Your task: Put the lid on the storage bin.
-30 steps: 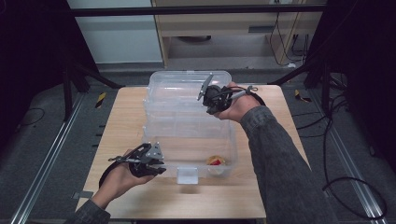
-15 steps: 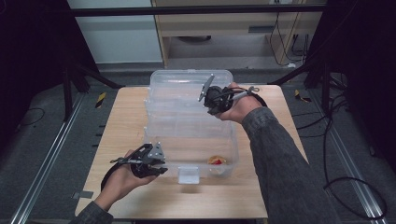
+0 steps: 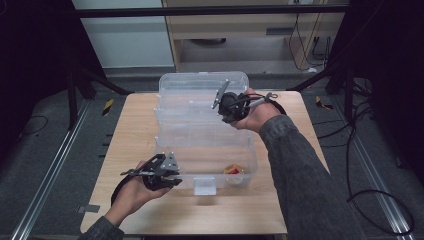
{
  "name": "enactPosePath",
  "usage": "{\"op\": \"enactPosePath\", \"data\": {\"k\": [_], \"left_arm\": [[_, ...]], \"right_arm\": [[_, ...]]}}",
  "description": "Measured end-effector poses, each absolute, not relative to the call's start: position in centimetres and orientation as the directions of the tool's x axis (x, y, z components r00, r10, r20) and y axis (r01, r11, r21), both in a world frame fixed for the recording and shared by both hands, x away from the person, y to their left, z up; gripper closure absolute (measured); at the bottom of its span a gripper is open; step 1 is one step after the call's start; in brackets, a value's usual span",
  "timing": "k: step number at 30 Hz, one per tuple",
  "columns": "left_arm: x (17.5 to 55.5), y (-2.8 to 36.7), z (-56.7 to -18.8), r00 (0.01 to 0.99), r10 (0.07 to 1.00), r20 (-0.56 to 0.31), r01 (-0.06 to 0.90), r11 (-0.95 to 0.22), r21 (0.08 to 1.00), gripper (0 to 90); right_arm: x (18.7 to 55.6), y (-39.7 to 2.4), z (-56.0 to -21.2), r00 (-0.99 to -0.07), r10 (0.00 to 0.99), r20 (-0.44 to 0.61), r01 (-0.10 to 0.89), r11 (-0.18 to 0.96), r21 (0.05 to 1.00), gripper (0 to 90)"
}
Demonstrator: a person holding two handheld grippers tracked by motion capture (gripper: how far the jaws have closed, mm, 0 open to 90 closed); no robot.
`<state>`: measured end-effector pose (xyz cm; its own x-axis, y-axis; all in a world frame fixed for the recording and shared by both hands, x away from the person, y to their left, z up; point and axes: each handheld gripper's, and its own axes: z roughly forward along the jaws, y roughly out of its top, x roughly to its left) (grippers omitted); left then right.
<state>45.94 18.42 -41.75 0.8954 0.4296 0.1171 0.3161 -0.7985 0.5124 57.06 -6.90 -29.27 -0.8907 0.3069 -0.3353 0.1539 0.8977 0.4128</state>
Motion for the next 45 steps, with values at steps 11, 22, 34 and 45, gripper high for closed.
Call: {"op": "enactPosePath", "data": {"k": [11, 22, 34, 45], "left_arm": [[45.7, 18.3, -41.8, 0.889, 0.439, 0.132, 0.319, -0.798, 0.511, 69.9], [45.6, 18.3, -41.9, 0.885, 0.443, 0.142, 0.316, -0.796, 0.516, 69.5], [45.5, 18.3, -41.9, 0.884, 0.446, 0.143, 0.316, -0.793, 0.521, 69.1], [45.4, 18.3, -41.9, 0.882, 0.448, 0.143, 0.317, -0.792, 0.522, 68.5]], "right_arm": [[55.2, -7.3, -29.4, -0.886, 0.309, -0.344, 0.142, 0.89, 0.433, 83.9], [53.8, -7.6, -29.7, -0.882, 0.313, -0.352, 0.132, 0.882, 0.453, 83.8], [52.3, -7.9, -30.0, -0.883, 0.299, -0.363, 0.111, 0.883, 0.456, 83.7], [51.3, -8.0, -30.3, -0.886, 0.282, -0.37, 0.094, 0.888, 0.451, 83.7]]}}
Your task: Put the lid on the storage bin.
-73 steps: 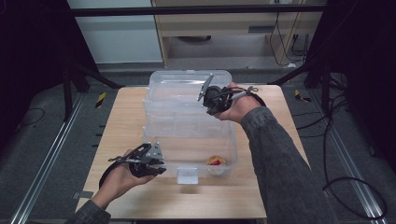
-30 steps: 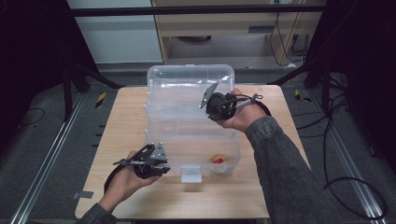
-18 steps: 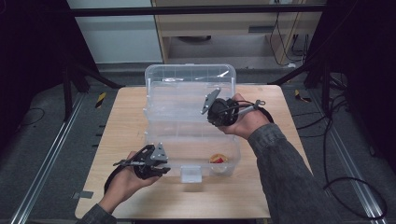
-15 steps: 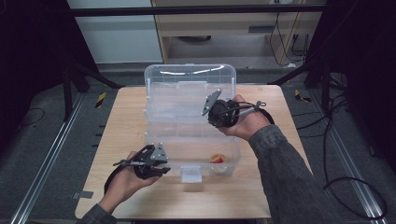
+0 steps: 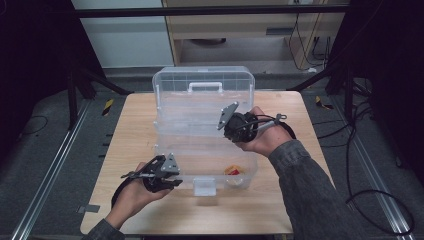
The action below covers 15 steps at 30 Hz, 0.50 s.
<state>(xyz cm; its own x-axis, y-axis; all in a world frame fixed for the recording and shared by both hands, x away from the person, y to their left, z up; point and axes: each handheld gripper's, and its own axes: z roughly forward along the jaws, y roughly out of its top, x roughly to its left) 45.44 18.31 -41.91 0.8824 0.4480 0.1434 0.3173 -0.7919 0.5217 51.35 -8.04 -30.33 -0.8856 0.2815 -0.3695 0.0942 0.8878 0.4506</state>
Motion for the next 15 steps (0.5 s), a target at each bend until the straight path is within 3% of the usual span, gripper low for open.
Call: {"op": "enactPosePath", "data": {"k": [15], "left_arm": [[45.3, 18.3, -42.0, 0.879, 0.453, 0.149, 0.317, -0.788, 0.527, 67.6]], "right_arm": [[50.1, -8.2, -30.9, -0.884, 0.274, -0.378, 0.081, 0.887, 0.454, 83.7]]}}
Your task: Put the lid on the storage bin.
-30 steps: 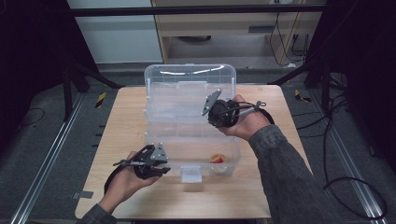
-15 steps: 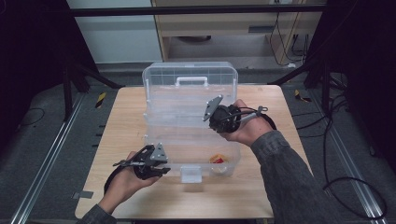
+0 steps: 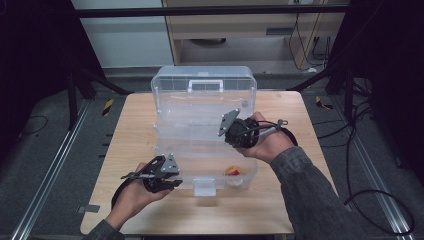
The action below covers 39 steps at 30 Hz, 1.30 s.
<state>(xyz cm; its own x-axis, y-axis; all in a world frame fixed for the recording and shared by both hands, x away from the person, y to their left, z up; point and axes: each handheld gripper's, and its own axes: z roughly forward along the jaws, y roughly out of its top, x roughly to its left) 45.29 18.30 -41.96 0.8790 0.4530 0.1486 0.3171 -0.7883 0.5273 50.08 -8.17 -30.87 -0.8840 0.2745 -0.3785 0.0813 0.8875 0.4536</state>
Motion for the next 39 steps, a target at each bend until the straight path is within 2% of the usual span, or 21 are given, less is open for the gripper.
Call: {"op": "enactPosePath", "data": {"k": [34, 35, 38, 39], "left_arm": [[44.8, 18.3, -42.1, 0.862, 0.478, 0.17, 0.319, -0.77, 0.553, 63.8], [44.8, 18.3, -42.1, 0.862, 0.478, 0.172, 0.318, -0.772, 0.55, 62.9], [44.4, 18.7, -41.8, 0.854, 0.491, 0.169, 0.322, -0.755, 0.571, 51.6], [44.3, 18.9, -41.6, 0.852, 0.496, 0.168, 0.324, -0.751, 0.575, 51.6]], "right_arm": [[49.0, -8.4, -31.6, -0.888, 0.269, -0.372, 0.074, 0.884, 0.462, 82.9], [49.0, -8.4, -31.6, -0.889, 0.269, -0.371, 0.074, 0.883, 0.463, 82.8], [49.0, -8.5, -31.6, -0.888, 0.27, -0.372, 0.074, 0.882, 0.465, 82.8], [49.0, -8.5, -31.6, -0.888, 0.27, -0.372, 0.074, 0.882, 0.465, 82.8]]}}
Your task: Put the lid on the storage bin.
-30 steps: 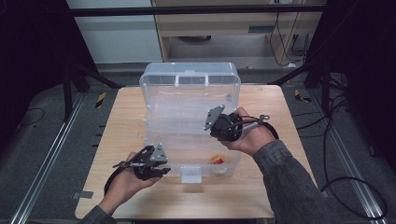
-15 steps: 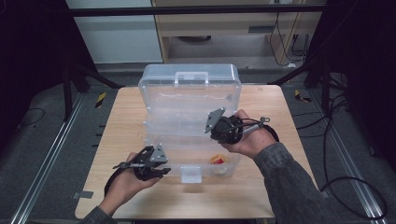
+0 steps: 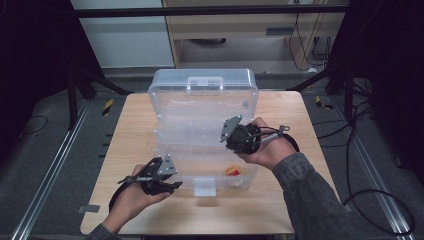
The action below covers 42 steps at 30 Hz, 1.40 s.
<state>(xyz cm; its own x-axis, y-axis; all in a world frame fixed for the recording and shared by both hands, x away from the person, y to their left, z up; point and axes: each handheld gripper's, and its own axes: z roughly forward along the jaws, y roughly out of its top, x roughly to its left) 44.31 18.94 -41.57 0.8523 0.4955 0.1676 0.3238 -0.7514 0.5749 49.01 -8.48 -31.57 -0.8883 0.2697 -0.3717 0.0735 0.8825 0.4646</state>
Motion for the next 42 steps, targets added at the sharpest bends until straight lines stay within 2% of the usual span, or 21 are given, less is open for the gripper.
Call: {"op": "enactPosePath", "data": {"k": [5, 10, 31, 42], "left_arm": [[43.3, 20.2, -40.1, 0.849, 0.51, 0.14, 0.324, -0.711, 0.624, 45.6], [42.5, 21.2, -39.0, 0.853, 0.51, 0.107, 0.324, -0.68, 0.658, 44.5], [41.9, 26.0, -37.5, 0.807, 0.583, 0.098, 0.37, -0.627, 0.685, 46.1], [42.9, 28.8, -36.2, 0.765, 0.638, 0.082, 0.403, -0.574, 0.713, 50.5]], "right_arm": [[49.0, -8.5, -31.6, -0.888, 0.27, -0.372, 0.073, 0.882, 0.465, 82.8], [49.0, -8.5, -31.6, -0.889, 0.267, -0.373, 0.072, 0.884, 0.462, 82.8], [48.6, -8.5, -31.9, -0.894, 0.258, -0.366, 0.066, 0.885, 0.461, 83.3], [48.4, -8.6, -32.0, -0.895, 0.255, -0.367, 0.063, 0.885, 0.462, 83.3]]}}
